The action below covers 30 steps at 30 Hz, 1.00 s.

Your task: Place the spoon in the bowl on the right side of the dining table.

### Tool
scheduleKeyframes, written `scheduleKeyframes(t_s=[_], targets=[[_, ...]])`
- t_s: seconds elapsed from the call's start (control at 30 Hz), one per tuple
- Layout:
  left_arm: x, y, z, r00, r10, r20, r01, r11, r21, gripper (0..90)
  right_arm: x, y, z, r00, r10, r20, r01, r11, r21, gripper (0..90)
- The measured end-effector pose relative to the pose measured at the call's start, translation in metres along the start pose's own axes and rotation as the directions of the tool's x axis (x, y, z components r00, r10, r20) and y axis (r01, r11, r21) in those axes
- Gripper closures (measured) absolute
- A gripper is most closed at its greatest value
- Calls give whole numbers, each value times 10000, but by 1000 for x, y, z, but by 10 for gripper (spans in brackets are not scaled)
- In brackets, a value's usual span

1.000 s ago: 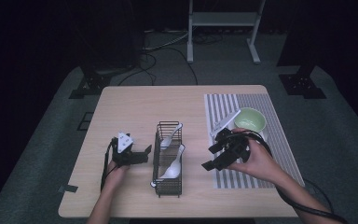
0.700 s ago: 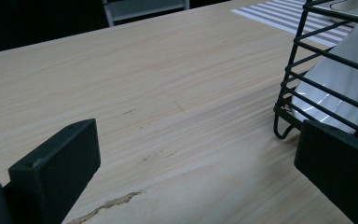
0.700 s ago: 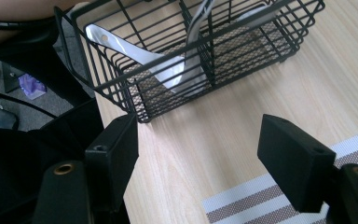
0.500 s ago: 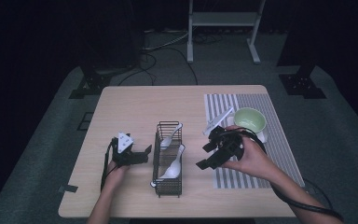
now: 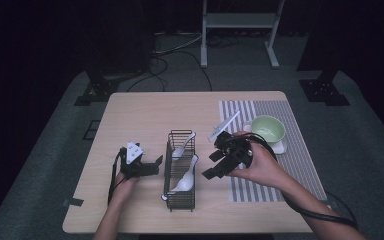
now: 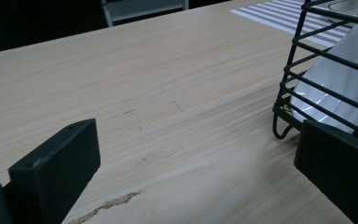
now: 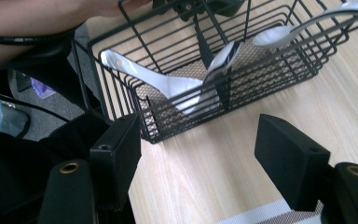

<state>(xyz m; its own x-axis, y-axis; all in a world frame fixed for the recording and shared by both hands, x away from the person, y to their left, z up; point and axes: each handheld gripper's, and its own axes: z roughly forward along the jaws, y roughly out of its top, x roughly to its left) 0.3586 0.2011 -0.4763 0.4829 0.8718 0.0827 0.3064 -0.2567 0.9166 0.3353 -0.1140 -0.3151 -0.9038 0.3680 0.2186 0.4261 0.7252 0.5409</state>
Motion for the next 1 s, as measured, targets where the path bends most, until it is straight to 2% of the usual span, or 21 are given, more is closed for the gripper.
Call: scheduleKeyframes(t_s=[0.5, 0.7, 0.83, 1.0], targets=[[0, 0, 0, 10000, 8, 27, -8, 10000, 27, 0, -6, 21, 10, 9997, 196, -134, -194, 9996, 206, 359], [0, 0, 0, 10000, 27, 47, -27, 10000, 35, 0, -10, 29, 15, 9987, 494, -149, -488, 9980, 391, 395], [1, 0, 0, 10000, -25, 59, 25, 10000, 31, 0, -12, 32, 19, 9983, 567, -90, -562, 9973, 473, 437], [1, 0, 0, 10000, 13, 83, -13, 10000, 35, 0, -14, 35, 20, 9964, 839, -84, -834, 9954, 476, 568]])
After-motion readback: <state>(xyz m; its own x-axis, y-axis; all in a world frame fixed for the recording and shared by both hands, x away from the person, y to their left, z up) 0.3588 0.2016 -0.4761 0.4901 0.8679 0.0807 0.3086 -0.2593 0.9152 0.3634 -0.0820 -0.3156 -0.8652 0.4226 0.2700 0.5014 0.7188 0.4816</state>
